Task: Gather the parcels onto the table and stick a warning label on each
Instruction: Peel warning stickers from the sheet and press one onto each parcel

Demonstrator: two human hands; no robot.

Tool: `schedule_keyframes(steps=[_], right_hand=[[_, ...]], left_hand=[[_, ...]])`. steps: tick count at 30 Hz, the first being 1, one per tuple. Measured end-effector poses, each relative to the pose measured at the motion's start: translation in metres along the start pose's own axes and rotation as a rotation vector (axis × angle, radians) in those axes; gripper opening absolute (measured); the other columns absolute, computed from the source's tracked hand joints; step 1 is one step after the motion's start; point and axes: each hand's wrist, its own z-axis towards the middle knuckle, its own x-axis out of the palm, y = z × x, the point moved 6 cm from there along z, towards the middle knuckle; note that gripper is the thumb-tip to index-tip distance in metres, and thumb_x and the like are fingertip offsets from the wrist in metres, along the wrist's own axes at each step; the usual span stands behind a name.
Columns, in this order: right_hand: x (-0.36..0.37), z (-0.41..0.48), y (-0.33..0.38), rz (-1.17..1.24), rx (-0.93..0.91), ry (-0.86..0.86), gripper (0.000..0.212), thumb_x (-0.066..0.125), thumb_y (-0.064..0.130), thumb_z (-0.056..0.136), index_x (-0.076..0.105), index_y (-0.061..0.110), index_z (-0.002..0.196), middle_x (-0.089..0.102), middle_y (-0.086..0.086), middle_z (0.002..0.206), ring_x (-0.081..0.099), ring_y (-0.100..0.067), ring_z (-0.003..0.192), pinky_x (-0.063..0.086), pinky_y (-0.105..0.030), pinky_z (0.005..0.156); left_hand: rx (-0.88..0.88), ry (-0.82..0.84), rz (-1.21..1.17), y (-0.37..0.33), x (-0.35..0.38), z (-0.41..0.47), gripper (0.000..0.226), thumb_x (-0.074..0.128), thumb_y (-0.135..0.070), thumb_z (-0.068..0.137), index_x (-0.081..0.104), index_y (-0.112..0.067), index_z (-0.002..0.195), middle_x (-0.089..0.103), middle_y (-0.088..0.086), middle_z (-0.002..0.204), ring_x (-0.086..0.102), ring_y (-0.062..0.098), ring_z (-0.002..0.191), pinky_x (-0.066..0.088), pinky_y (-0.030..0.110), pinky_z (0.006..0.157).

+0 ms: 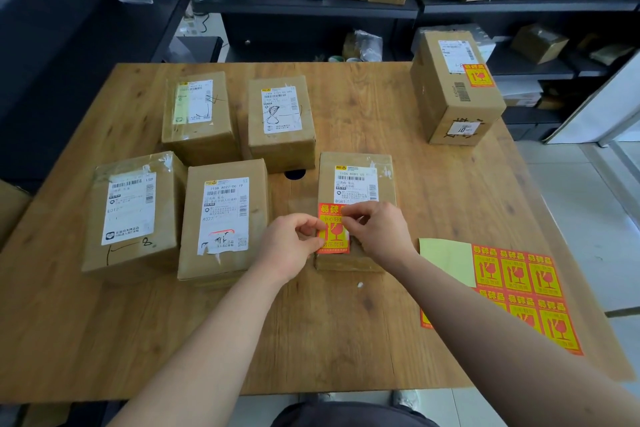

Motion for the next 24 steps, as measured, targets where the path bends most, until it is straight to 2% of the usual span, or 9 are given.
schedule_keyframes(steps=[3,6,8,10,13,16,21,24], right_hand=[[0.002,-0.003,0.009,-0.134,-0.103,0.012,0.022,0.065,0.029,0.087,0.072,0.024,0.107,0.066,0.005,0.101,0.059,-0.009,0.082,0.044,-0.020,0.064],[0.003,-0.008,0.013,-0.189,-0.158,0.002,0.027,0.063,0.030,0.089,0.069,0.021,0.113,0.055,0.001,0.108,0.058,-0.014,0.088,0.049,-0.029,0.071],[0.000,-0.011,0.013,-0.200,-0.168,-0.033,0.031,0.063,0.032,0.089,0.067,0.018,0.117,0.049,-0.002,0.110,0.057,-0.015,0.087,0.050,-0.029,0.072],[-0.001,-0.014,0.015,-0.239,-0.214,-0.035,0.031,0.063,0.030,0.089,0.068,0.016,0.116,0.050,-0.004,0.108,0.058,-0.018,0.084,0.049,-0.029,0.069],[-0.002,-0.022,0.018,-0.287,-0.319,-0.028,0.024,0.063,0.024,0.089,0.071,0.011,0.108,0.053,-0.009,0.099,0.059,-0.024,0.077,0.049,-0.032,0.062],[-0.005,-0.028,0.017,-0.427,-0.428,-0.070,0.025,0.068,0.021,0.086,0.071,0.011,0.108,0.055,-0.010,0.090,0.055,-0.027,0.073,0.044,-0.030,0.057],[-0.003,-0.024,0.012,-0.598,-0.416,-0.025,0.039,0.052,0.032,0.095,0.057,0.014,0.129,0.052,-0.009,0.098,0.051,-0.026,0.079,0.044,-0.037,0.067],[0.000,-0.021,0.010,-0.633,-0.390,0.031,0.046,0.043,0.039,0.097,0.048,0.016,0.136,0.048,-0.009,0.106,0.050,-0.026,0.088,0.044,-0.039,0.076]], left_hand=[[-0.009,0.043,-0.028,0.000,0.002,0.002,0.027,0.073,-0.017,0.082,0.065,-0.038,0.097,0.057,-0.007,0.091,0.061,0.014,0.083,0.060,0.036,0.069],[-0.017,0.080,-0.075,-0.002,0.004,0.004,0.034,0.071,-0.011,0.083,0.062,-0.039,0.100,0.055,-0.002,0.091,0.062,0.014,0.081,0.057,0.026,0.059],[-0.026,0.092,-0.080,-0.003,0.005,0.003,0.036,0.070,-0.011,0.084,0.059,-0.041,0.101,0.055,-0.002,0.092,0.062,0.013,0.081,0.053,0.019,0.054],[-0.032,0.101,-0.099,-0.003,0.005,0.003,0.036,0.069,-0.010,0.084,0.059,-0.039,0.103,0.056,-0.002,0.091,0.062,0.013,0.081,0.052,0.017,0.053],[-0.037,0.105,-0.116,-0.004,0.006,0.001,0.037,0.066,-0.009,0.086,0.058,-0.037,0.108,0.058,-0.001,0.091,0.063,0.013,0.082,0.056,0.023,0.057],[-0.053,0.115,-0.159,-0.004,0.010,-0.001,0.042,0.061,-0.006,0.089,0.057,-0.037,0.117,0.057,0.004,0.096,0.062,0.015,0.087,0.058,0.025,0.062],[-0.082,0.173,-0.245,-0.003,0.016,-0.009,0.050,0.051,-0.009,0.096,0.048,-0.047,0.128,0.054,0.012,0.106,0.060,0.022,0.100,0.059,0.032,0.074],[-0.068,0.187,-0.244,-0.004,0.018,-0.011,0.052,0.047,-0.011,0.098,0.043,-0.049,0.133,0.052,0.006,0.097,0.058,0.023,0.095,0.056,0.040,0.078]])
